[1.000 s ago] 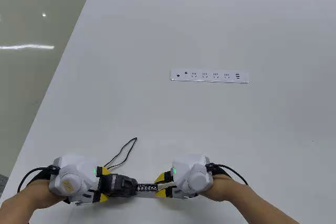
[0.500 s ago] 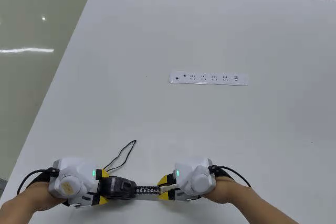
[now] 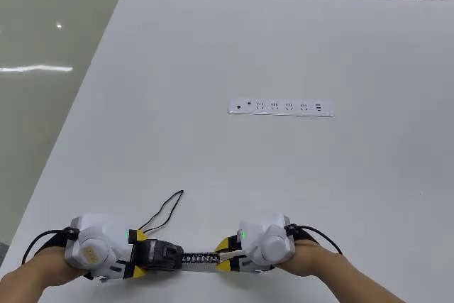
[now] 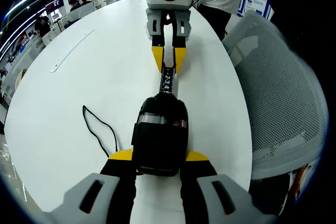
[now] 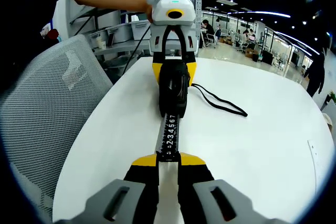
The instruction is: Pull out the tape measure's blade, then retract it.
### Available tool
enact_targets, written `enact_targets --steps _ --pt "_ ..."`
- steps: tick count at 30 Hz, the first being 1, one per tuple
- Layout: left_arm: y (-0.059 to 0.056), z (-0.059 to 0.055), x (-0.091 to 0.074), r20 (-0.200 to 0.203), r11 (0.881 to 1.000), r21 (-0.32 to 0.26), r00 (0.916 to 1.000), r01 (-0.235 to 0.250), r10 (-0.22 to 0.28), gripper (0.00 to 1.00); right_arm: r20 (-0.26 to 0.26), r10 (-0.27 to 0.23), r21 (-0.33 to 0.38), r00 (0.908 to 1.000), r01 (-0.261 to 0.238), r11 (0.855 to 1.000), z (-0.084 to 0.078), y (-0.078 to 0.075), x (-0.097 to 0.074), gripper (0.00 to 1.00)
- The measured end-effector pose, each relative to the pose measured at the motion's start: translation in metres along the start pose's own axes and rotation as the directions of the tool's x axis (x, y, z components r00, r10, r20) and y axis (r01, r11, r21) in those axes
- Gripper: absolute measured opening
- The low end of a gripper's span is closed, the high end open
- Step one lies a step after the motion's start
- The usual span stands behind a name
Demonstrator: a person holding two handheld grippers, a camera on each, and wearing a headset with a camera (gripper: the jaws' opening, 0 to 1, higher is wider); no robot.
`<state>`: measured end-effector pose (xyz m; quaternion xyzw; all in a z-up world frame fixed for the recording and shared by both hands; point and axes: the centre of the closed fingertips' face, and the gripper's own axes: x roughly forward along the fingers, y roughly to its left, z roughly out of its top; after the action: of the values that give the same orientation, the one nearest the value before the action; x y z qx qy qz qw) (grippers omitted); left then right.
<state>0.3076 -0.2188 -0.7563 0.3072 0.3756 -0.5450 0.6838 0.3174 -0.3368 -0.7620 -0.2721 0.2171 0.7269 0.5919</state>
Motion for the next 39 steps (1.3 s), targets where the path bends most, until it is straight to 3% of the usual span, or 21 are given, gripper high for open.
enact_targets --steps 39 --pt "-0.001 0.001 0.001 0.0 1.0 -0.001 1.0 0.001 -0.001 0.28 -0.012 0.01 0.015 0.9999 -0.01 1.0 -0.011 0.004 -0.014 0.1"
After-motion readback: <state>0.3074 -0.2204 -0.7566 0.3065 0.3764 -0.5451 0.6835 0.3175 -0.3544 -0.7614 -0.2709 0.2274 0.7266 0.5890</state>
